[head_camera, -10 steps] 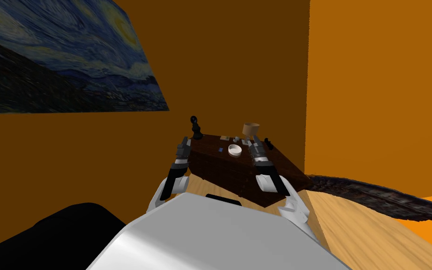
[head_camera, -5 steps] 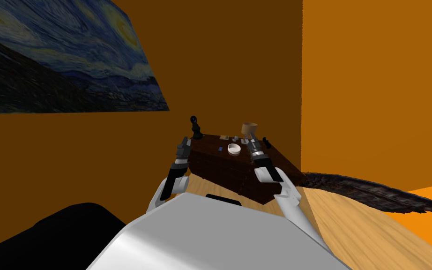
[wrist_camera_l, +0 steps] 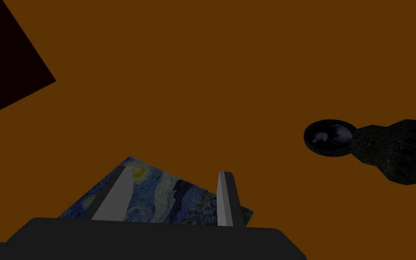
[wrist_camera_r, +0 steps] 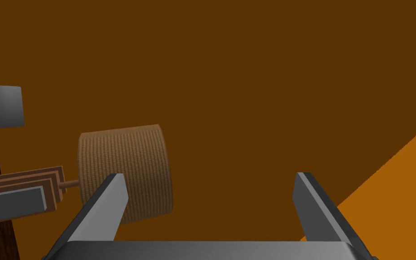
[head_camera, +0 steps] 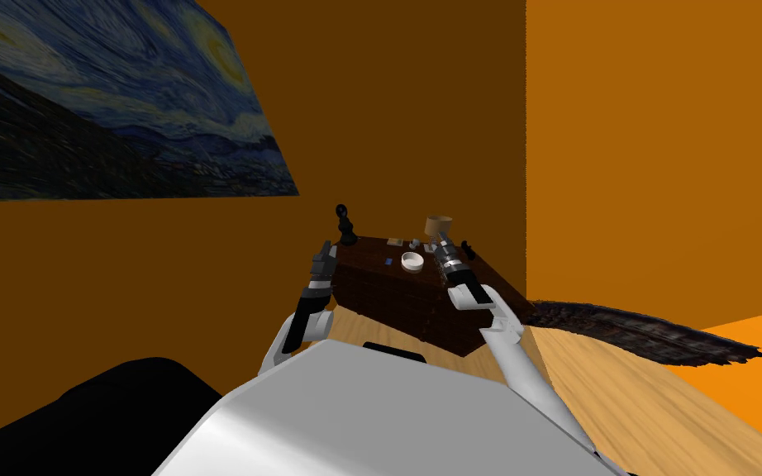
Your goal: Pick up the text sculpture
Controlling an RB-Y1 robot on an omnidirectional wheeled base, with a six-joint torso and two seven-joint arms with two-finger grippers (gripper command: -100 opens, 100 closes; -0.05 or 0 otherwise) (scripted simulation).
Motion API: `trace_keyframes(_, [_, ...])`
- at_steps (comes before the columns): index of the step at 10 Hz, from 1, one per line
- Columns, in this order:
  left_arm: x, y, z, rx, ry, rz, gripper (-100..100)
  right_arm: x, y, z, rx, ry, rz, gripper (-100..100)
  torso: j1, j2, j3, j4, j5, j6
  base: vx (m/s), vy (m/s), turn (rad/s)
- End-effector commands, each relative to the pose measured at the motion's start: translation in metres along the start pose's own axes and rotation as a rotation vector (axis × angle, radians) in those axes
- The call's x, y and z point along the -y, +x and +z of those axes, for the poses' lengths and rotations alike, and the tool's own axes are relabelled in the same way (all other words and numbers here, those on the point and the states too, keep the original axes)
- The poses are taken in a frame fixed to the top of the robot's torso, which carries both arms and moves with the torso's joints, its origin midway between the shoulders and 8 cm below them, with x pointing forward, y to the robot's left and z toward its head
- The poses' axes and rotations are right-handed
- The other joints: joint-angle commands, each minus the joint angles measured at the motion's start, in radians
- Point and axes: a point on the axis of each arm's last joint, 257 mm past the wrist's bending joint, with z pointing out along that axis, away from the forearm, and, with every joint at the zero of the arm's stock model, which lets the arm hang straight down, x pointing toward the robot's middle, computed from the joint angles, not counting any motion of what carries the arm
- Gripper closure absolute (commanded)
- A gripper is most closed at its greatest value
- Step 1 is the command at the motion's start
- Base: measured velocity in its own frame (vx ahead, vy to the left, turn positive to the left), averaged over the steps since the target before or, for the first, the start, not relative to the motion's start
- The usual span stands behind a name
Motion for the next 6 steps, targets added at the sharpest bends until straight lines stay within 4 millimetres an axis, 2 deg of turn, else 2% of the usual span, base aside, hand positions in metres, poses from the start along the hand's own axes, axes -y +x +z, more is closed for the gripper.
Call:
trace_keyframes(1, [0.0, 0.0, 0.0, 0.0, 0.0, 0.0, 0, 0.003, 0.0, 0.008, 0.004, 0.017, 0.006, -100, 0.0, 0.0, 0.0, 0.0, 0.0, 0.0, -0.009, 0.002, 0.004])
trace_keyframes(2, [0.0, 0.0, 0.0, 0.0, 0.0, 0.0, 0, 0.015, -0.009, 0.017, 0.017, 0.059, 0.039, -100, 0.0, -0.001, -0.001, 0.0, 0.0, 0.0, -0.018, 0.005, -0.038])
trace_keyframes(3, [0.0, 0.0, 0.0, 0.0, 0.0, 0.0, 0, 0.012, -0.008, 0.024, 0.018, 0.065, 0.038, -100, -0.001, -0.001, -0.001, 0.0, 0.0, 0.0, -0.02, 0.01, -0.017])
trace_keyframes(4, [0.0, 0.0, 0.0, 0.0, 0.0, 0.0, 0, 0.021, -0.018, 0.033, 0.034, 0.1, 0.07, -100, 0.0, -0.001, -0.001, 0.0, 0.0, 0.0, -0.03, 0.018, -0.028])
trace_keyframes(5, [0.0, 0.0, 0.0, 0.0, 0.0, 0.0, 0, 0.019, -0.017, 0.039, 0.037, 0.109, 0.073, -100, 0.0, -0.001, 0.0, 0.0, 0.0, 0.0, -0.025, 0.017, -0.013])
trace_keyframes(6, [0.0, 0.0, 0.0, 0.0, 0.0, 0.0, 0, 0.022, -0.018, 0.039, 0.041, 0.12, 0.073, -100, 0.0, -0.001, 0.0, 0.0, 0.0, 0.0, -0.007, 0.008, 0.0])
